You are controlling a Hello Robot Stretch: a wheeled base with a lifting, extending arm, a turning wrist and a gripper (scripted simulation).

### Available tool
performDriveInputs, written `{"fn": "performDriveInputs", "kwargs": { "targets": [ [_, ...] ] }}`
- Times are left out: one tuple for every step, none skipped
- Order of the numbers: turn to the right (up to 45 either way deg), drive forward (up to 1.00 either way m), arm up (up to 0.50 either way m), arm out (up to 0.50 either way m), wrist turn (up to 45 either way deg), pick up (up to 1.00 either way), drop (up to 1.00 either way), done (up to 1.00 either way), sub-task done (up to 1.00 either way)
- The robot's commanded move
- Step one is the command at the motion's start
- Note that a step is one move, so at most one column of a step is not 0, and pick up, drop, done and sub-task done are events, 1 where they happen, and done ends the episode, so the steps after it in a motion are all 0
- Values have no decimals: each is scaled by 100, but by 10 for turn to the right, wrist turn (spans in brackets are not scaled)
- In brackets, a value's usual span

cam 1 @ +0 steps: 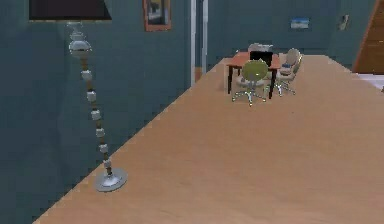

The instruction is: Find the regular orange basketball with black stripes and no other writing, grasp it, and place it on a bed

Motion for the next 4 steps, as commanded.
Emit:
{"fn": "performDriveInputs", "kwargs": {
  "targets": [
    [30,0,0,0,0,0,0,0,0],
    [0,100,0,0,0,0,0,0,0],
    [0,100,0,0,0,0,0,0,0],
    [0,100,0,0,0,0,0,0,0]
  ]
}}
